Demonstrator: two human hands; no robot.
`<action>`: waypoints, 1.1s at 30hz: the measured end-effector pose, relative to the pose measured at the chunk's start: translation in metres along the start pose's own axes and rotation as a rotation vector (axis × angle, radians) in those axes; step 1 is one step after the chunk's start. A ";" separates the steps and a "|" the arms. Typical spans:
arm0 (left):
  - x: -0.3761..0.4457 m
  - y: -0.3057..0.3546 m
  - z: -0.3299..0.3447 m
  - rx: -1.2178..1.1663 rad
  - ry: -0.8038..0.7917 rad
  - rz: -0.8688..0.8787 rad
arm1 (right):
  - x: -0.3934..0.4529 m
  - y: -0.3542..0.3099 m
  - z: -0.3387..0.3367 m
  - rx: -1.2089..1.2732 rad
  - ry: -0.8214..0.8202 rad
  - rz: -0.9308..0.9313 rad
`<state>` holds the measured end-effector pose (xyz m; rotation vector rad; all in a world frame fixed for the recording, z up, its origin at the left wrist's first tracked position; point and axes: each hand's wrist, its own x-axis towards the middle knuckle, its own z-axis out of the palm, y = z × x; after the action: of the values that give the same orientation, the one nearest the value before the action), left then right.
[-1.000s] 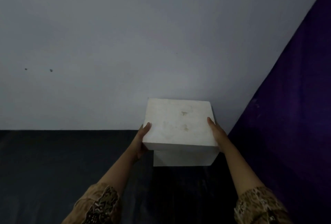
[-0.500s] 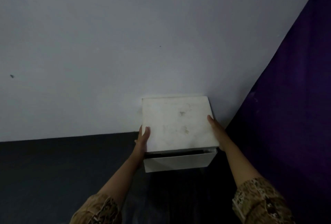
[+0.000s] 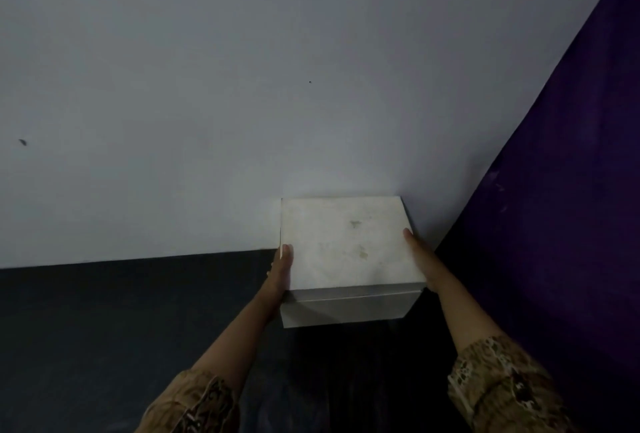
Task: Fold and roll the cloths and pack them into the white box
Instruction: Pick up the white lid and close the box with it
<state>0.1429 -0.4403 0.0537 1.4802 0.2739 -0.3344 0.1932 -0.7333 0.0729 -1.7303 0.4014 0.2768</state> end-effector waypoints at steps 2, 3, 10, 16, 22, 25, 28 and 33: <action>0.002 -0.003 -0.002 -0.027 -0.017 0.011 | 0.003 0.000 0.002 -0.048 0.006 0.003; 0.002 -0.004 -0.003 -0.022 -0.016 0.016 | 0.004 0.001 0.004 -0.075 0.014 -0.001; 0.008 -0.009 -0.002 0.183 0.087 0.131 | 0.000 0.015 0.011 -0.040 0.068 -0.092; 0.009 -0.011 0.000 0.356 0.055 0.172 | -0.005 0.028 0.025 -0.053 0.194 -0.105; 0.007 -0.016 -0.002 0.476 0.084 0.124 | -0.021 0.038 0.042 -0.268 0.392 -0.086; -0.003 -0.022 -0.007 0.528 0.088 0.077 | -0.041 0.050 0.059 -0.536 0.509 -0.110; -0.014 -0.028 -0.018 0.600 0.046 0.027 | -0.063 0.059 0.085 -0.688 0.576 -0.118; -0.033 -0.036 -0.052 0.633 0.052 -0.053 | -0.096 0.060 0.144 -0.773 0.477 -0.124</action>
<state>0.1000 -0.3891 0.0295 2.1087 0.2603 -0.4508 0.0864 -0.5914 0.0289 -2.5838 0.5729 -0.1019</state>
